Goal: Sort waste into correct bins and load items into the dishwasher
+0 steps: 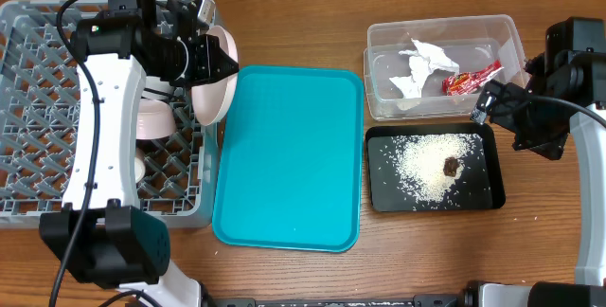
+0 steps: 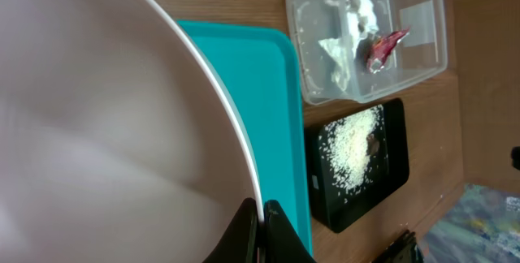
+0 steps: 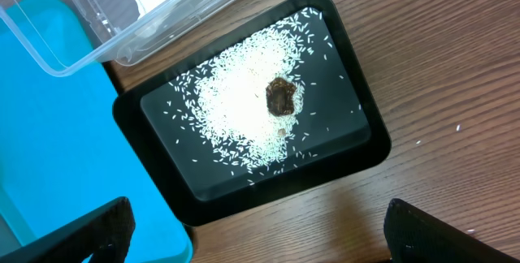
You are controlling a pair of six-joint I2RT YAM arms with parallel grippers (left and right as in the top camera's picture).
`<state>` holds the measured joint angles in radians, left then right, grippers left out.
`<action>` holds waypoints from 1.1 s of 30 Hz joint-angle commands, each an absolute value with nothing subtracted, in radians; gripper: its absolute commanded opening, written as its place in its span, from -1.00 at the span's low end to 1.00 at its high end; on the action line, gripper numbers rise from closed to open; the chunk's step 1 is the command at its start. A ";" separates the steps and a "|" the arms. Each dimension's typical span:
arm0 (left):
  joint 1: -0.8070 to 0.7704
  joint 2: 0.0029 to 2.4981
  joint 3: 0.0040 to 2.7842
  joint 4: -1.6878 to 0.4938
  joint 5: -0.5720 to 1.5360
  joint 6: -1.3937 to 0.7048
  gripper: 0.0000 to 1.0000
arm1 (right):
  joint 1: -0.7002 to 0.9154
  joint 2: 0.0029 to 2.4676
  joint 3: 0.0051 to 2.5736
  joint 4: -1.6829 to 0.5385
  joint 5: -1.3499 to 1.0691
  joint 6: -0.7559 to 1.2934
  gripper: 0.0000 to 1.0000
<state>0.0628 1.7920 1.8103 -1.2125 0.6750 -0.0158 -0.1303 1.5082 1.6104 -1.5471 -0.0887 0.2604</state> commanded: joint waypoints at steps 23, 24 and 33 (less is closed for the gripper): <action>0.152 1.877 1.843 -1.348 0.564 0.052 0.37 | -0.134 1.499 1.623 -1.543 -0.125 0.257 1.00; 0.153 1.855 1.857 -1.345 0.552 0.047 0.49 | -0.134 1.499 1.623 -1.543 -0.129 0.258 1.00; 0.153 1.629 1.877 -1.344 0.294 -0.052 1.00 | -0.013 1.499 1.621 -1.573 -0.223 0.192 -0.73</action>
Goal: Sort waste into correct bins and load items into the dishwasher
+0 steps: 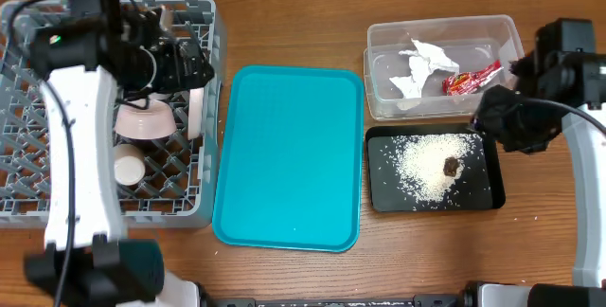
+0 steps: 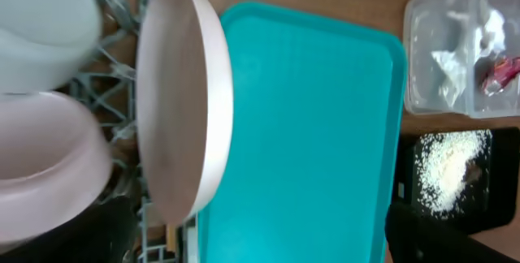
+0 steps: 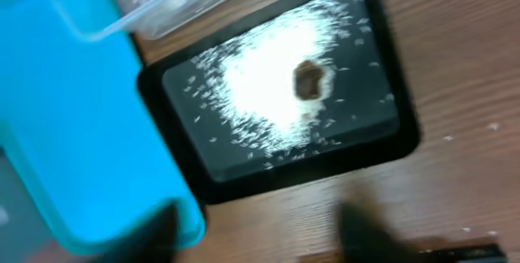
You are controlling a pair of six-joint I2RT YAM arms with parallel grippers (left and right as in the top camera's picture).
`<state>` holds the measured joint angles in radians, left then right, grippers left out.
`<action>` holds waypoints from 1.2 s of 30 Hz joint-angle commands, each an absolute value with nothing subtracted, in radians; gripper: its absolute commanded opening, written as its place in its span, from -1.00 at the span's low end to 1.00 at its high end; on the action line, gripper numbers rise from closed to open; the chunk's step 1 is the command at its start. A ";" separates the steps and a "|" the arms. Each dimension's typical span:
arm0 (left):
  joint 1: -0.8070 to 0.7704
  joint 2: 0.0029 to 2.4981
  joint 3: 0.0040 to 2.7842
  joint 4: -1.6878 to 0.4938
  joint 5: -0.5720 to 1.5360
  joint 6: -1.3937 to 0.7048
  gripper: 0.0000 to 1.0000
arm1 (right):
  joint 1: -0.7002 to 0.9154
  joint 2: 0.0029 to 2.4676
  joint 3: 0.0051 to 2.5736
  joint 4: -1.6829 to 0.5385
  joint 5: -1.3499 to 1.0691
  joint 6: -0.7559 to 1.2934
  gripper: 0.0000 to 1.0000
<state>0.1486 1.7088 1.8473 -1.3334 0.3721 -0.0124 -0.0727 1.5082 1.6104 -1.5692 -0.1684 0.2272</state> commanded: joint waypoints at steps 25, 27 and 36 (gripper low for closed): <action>0.153 1.575 1.877 -1.454 -0.004 -0.226 0.99 | 0.997 1.539 1.158 -1.037 -0.495 0.194 -0.92; 0.153 1.575 1.877 -1.454 -0.002 -0.226 1.00 | 1.029 1.569 1.158 -1.037 -0.496 0.194 -0.92; 0.153 1.575 1.877 -1.455 -0.003 -0.225 1.00 | 1.072 1.733 1.158 -1.024 -0.496 0.193 -0.92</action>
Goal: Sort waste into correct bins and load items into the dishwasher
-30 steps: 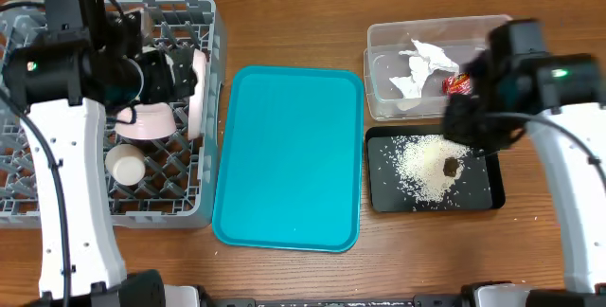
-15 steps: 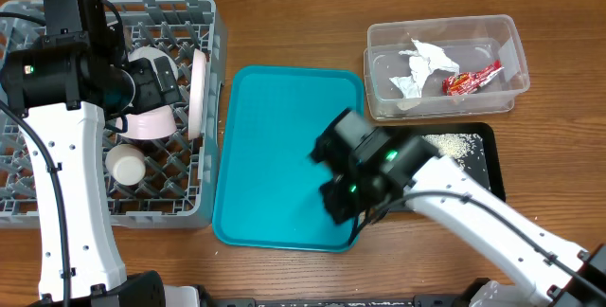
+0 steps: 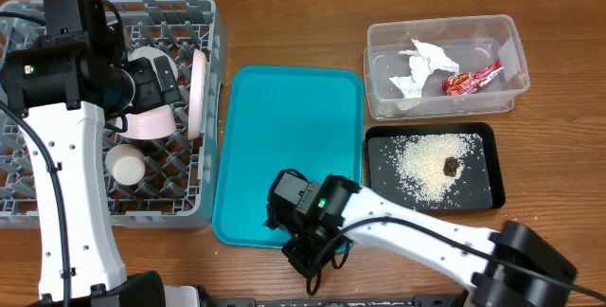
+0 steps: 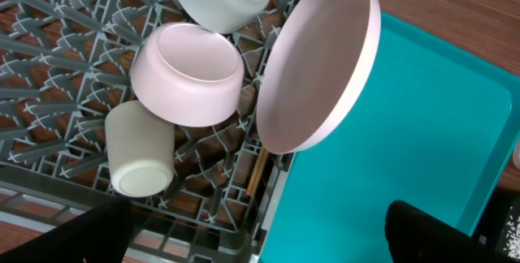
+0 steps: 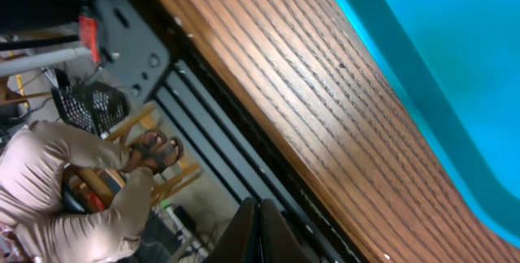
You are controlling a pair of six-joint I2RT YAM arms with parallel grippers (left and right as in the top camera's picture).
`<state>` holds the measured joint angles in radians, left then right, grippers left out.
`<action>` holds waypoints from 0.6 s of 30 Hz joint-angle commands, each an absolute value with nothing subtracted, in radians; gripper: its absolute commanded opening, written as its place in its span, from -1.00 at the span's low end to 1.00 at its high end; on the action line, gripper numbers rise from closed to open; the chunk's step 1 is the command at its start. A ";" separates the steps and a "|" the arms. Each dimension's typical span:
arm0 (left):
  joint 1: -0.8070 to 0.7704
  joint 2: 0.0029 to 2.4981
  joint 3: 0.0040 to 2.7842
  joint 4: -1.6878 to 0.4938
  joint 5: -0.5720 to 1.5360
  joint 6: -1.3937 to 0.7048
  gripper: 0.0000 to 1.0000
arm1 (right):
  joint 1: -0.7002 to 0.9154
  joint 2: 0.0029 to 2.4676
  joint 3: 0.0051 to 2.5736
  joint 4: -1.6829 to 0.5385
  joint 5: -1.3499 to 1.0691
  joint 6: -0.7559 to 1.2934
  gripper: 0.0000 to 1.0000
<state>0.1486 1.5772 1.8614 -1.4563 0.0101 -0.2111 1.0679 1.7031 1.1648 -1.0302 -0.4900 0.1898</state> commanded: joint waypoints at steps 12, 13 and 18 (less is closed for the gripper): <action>0.153 1.575 1.876 -1.456 -0.003 -0.225 1.00 | 1.071 1.809 1.143 -0.974 -0.491 0.190 -0.92; 0.153 1.575 1.876 -1.456 -0.003 -0.225 0.99 | 1.071 1.809 1.140 -0.972 -0.492 0.192 -0.92; 0.153 1.575 1.876 -1.455 -0.003 -0.226 1.00 | 1.071 1.810 1.116 -0.970 -0.490 0.194 -0.91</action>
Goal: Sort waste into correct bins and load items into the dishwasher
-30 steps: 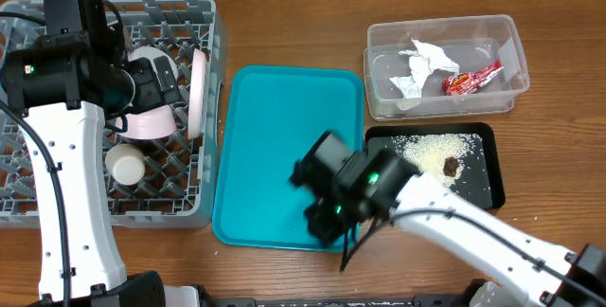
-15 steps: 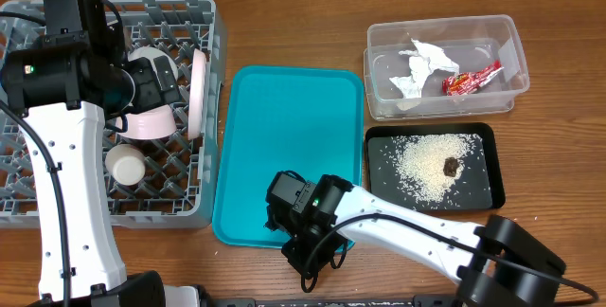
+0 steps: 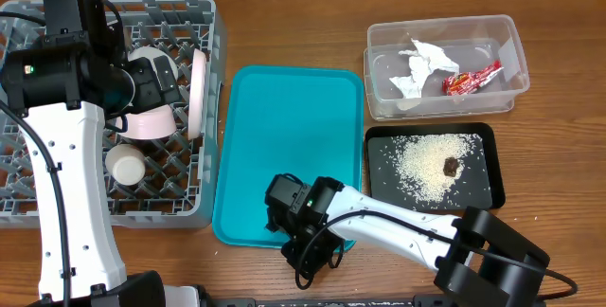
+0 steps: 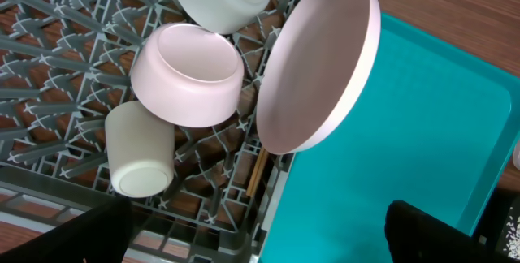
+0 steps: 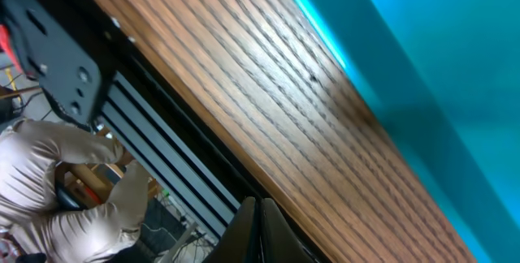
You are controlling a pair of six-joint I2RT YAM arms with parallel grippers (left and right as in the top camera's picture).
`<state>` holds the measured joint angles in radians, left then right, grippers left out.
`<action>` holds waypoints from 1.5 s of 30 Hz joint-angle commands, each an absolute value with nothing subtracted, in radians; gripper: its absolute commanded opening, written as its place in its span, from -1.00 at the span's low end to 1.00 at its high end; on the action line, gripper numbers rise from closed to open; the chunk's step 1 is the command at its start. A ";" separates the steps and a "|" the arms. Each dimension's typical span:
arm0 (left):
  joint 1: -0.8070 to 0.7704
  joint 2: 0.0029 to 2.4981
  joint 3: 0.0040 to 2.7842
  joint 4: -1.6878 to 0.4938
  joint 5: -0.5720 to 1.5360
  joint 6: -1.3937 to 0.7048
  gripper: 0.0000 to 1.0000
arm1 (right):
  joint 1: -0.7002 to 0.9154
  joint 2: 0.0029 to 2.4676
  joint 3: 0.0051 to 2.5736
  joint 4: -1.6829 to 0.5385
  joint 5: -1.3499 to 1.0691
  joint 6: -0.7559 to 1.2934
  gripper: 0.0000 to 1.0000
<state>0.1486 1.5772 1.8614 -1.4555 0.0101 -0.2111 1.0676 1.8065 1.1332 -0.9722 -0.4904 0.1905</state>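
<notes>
A pink plate (image 3: 197,94) (image 4: 317,64) stands on edge at the right side of the grey dish rack (image 3: 38,184). Beside it in the rack lie a pink bowl (image 4: 188,72), a white bowl and a beige cup (image 4: 140,159). My left gripper (image 4: 258,234) hangs open above the rack's right edge, holding nothing, its dark fingers (image 4: 73,234) wide apart. The teal tray (image 3: 289,136) is bare. My right gripper (image 5: 253,230) is shut and empty, low at the table's front edge just below the tray (image 3: 308,260).
A clear bin (image 3: 379,70) at the back right holds crumpled paper (image 3: 426,61) and a red wrapper (image 3: 471,80). In front of it a black tray (image 3: 379,198) holds scattered rice and a brown scrap (image 3: 451,165). The right arm lies across the front of the table.
The right arm has folded closer along the front edge, with its shut gripper slightly lower and further over the table's edge. The left arm and the dishes have not moved.
At first my left gripper held the pink plate at the rack's right edge and my right gripper hung open over the rice tray. Then the plate stood in the rack, released. Later the left gripper was open above the rack, and the right was shut at the front edge, as now.
</notes>
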 commanded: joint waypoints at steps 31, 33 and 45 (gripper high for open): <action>0.153 1.576 1.876 -1.463 0.000 -0.233 1.00 | 1.071 1.811 1.112 -0.984 -0.349 0.103 -0.91; 0.153 1.576 1.876 -1.463 0.001 -0.233 1.00 | 1.071 1.811 1.112 -0.981 -0.350 0.099 -0.91; 0.153 1.576 1.876 -1.462 0.001 -0.252 0.99 | 1.071 1.851 1.112 -0.965 -0.357 0.073 -0.91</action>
<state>0.1486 1.5776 1.8614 -1.4662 0.0101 -0.2153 1.0676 1.8141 1.1179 -0.9703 -0.3569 0.0883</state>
